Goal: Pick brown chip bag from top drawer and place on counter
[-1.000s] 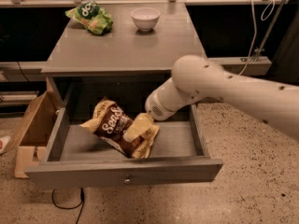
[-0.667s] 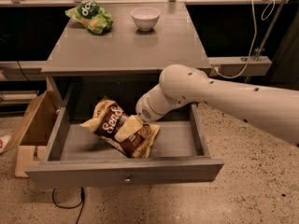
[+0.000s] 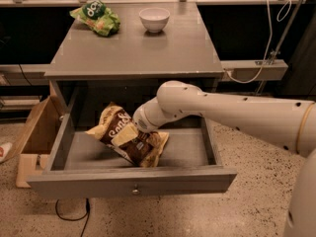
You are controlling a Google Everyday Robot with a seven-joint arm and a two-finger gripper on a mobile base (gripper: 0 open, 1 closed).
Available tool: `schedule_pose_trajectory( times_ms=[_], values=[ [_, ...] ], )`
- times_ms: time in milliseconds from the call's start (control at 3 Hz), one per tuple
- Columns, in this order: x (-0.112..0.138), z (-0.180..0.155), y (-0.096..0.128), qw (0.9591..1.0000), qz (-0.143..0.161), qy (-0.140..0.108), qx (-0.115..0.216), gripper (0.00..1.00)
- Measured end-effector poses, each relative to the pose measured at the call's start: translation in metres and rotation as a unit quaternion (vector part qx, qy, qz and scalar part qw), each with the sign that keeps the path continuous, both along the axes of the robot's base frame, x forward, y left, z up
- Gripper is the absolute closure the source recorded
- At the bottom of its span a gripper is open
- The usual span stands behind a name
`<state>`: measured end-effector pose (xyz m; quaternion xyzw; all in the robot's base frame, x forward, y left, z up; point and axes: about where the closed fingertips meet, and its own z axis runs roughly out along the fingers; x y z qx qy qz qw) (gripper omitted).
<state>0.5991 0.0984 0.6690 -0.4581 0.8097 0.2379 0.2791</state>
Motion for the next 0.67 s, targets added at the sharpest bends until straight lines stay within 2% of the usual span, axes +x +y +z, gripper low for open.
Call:
schedule_pose_trajectory(
  times_ms=[333, 667],
  values=[
    [0.0034, -0.0101, 0.0187, 0.9988, 0.01, 0.008, 0.048, 0.49],
    [0.003, -0.0021, 0.0176, 0.9891, 0.017, 0.017, 0.145, 0.72]
  ],
)
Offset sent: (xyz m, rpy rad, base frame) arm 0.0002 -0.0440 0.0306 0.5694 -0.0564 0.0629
